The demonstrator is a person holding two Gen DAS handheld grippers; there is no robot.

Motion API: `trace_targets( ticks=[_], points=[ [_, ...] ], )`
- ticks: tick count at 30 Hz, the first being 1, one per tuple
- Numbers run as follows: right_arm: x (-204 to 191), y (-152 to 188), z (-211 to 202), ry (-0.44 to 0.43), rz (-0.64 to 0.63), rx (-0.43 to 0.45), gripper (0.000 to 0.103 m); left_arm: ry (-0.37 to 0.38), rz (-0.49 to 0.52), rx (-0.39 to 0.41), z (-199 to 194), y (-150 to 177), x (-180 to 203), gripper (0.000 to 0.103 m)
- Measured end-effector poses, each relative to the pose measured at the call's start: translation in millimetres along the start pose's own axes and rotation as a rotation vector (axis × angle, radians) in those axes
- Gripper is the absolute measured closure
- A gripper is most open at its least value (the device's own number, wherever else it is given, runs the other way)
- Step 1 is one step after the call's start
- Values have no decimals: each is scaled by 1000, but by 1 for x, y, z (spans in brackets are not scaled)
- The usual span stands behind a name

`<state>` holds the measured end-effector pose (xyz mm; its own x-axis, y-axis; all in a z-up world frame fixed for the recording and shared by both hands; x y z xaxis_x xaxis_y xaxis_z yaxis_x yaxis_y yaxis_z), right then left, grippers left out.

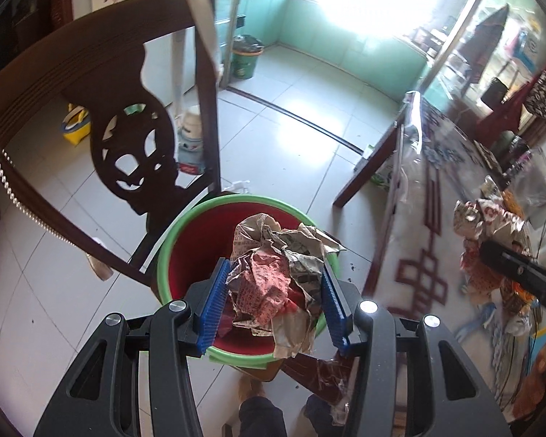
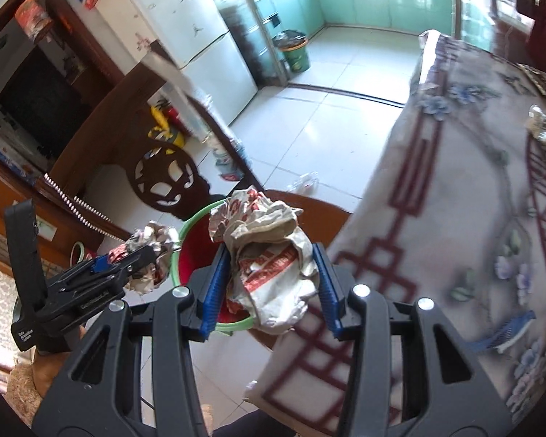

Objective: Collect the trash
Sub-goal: 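Open both tools to drop the wrapper and foil into the bucket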

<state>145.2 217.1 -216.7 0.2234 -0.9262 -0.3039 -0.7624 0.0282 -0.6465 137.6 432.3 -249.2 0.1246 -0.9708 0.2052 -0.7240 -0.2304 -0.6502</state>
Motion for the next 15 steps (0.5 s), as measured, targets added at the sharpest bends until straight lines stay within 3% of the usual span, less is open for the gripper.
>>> trace_targets(
  ticks=[15],
  points=[
    [-48,12,54,-73,-96,-108,57,-15,-41,-39,21,-3,-25,57]
  ],
)
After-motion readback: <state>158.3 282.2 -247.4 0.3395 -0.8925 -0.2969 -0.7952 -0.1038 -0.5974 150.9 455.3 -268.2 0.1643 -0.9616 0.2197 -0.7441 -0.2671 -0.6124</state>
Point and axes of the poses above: each gripper's, at about its wrist camera, not at the fingertips, and z roughly the way its jaws point, x to its right, y to its underside, the point moved 7 cm from there along z, roughly the way its jaws point, and after that the axes turned 13 degrees about x, right-handed, at the moved point
